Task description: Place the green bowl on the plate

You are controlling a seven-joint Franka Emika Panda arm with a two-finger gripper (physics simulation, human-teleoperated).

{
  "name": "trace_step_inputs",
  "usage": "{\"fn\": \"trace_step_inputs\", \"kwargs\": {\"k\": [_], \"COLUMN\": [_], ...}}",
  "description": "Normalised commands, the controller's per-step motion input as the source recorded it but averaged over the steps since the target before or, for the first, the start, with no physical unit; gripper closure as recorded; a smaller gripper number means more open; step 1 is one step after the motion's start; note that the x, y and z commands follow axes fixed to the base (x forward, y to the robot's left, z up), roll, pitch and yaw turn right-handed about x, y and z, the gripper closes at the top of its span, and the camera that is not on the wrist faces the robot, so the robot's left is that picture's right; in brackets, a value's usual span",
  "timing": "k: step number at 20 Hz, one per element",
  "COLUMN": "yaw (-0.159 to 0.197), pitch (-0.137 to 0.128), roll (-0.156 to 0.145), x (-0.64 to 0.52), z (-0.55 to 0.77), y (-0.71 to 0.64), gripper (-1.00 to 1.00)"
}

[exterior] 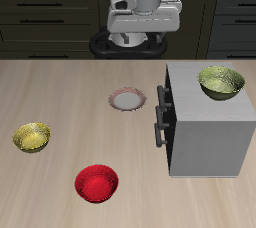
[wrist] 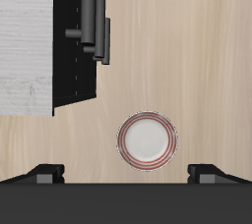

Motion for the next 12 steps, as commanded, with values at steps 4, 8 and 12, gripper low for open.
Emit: {"fn": "trace_step_inputs", "kwargs": {"k": [4,8,12], "yaw": [0.025,0.007,0.008], "pitch": [0.000,0.003,0.019], "roll": [0.003,-0.011,-0.007], "x": [0.32,0.27,0.34], "z": [0.07,0.04,0.01], "y": [0.24,0.11,0.16], "gripper": [-1.00,-1.00,-1.00]}}
